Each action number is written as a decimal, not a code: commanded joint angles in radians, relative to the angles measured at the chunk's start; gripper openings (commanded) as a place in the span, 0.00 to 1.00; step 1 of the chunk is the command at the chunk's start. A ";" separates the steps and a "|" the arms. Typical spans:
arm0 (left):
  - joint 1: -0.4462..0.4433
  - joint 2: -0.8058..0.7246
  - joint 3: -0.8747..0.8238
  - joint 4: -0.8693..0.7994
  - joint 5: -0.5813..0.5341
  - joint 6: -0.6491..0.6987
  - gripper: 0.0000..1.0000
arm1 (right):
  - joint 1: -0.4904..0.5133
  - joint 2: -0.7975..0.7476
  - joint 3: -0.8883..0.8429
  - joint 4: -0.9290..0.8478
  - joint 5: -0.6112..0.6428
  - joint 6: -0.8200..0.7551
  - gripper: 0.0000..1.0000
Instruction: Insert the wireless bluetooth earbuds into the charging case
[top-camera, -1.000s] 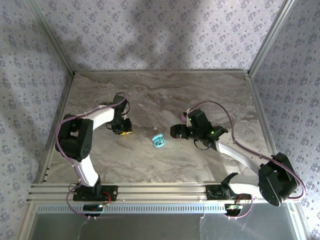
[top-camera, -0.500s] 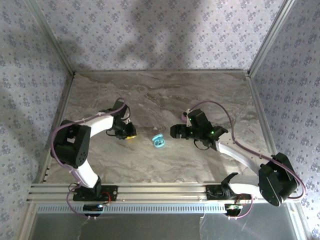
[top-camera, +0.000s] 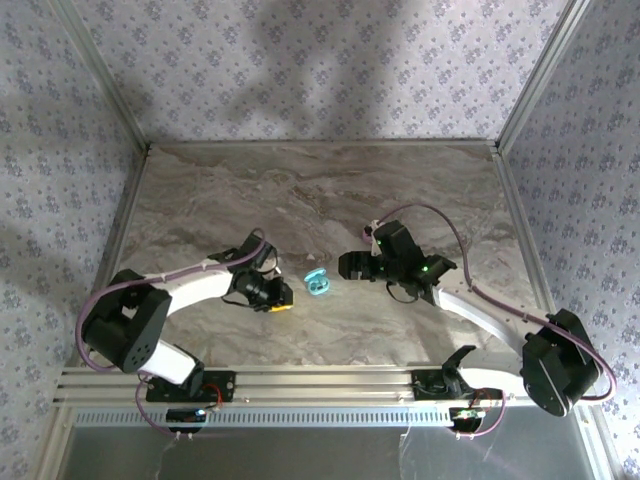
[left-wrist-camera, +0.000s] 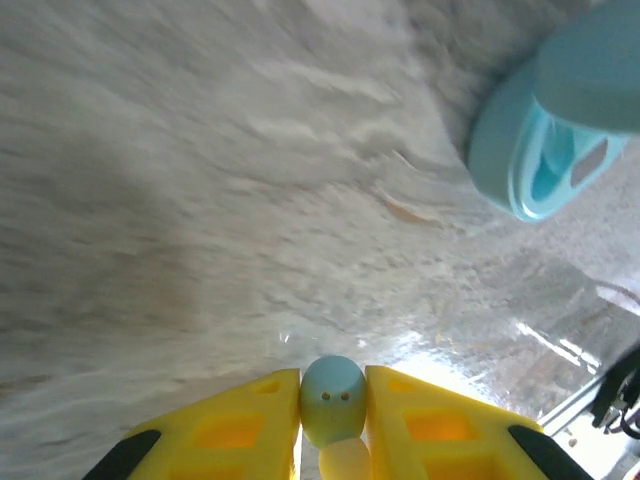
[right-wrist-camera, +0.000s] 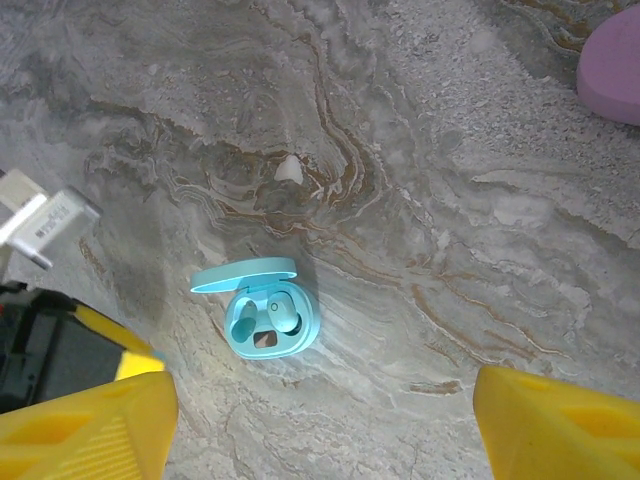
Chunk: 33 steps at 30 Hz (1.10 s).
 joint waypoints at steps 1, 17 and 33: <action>-0.051 -0.013 -0.022 0.130 0.042 -0.088 0.24 | 0.015 -0.017 -0.010 -0.029 0.028 0.022 0.80; -0.127 0.055 -0.086 0.256 -0.029 -0.169 0.27 | 0.053 -0.018 -0.001 -0.048 0.057 0.040 0.80; -0.109 -0.101 -0.098 0.081 -0.113 -0.146 0.37 | 0.080 -0.011 0.001 -0.046 0.063 0.043 0.80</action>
